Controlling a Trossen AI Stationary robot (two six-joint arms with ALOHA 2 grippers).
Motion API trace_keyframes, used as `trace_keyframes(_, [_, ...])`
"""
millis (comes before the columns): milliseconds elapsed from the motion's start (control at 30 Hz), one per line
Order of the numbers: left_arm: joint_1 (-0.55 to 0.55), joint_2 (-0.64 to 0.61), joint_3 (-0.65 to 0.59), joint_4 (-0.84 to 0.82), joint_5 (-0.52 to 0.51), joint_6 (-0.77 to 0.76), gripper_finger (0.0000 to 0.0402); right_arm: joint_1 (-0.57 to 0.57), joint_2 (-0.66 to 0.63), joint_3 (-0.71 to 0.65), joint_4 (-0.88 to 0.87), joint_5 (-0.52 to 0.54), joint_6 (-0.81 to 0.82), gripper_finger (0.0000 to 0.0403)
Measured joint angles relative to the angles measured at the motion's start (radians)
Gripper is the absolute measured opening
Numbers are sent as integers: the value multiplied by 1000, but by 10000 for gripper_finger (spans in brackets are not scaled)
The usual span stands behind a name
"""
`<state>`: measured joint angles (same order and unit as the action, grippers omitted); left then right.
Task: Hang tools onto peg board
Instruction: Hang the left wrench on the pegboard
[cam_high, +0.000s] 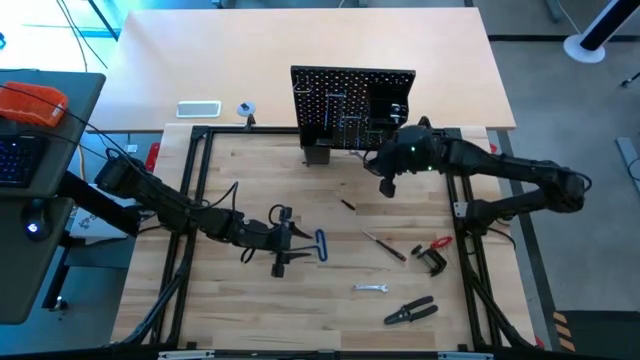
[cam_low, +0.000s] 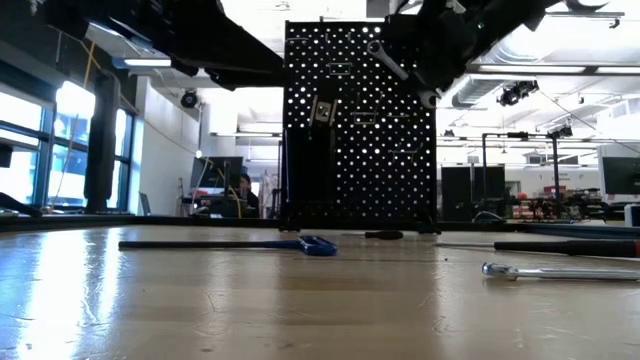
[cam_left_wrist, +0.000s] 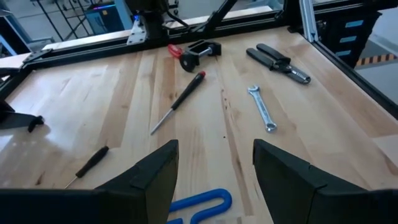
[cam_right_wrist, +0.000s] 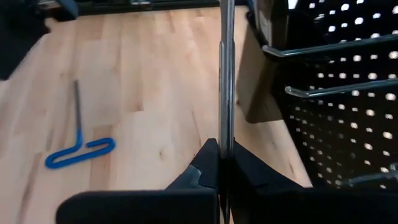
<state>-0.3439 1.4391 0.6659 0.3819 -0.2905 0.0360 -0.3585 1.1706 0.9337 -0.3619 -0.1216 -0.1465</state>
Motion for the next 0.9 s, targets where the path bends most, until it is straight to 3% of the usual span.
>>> trace_keyframes(200, [0,0,0,6,0,-6,197,-66,0,0,-60,-170,-77,1])
trace_keyframes(467, [0,0,0,5,-1,-25,197,-87,-26,0,-134,-113,-121,1])
trace_keyframes(700, [0,0,0,5,-8,-34,197,-34,-166,0,-163,-63,-68,1])
trace_keyframes(900, [1,0,0,7,-9,-34,197,43,-321,-164,-28,-13,20,1])
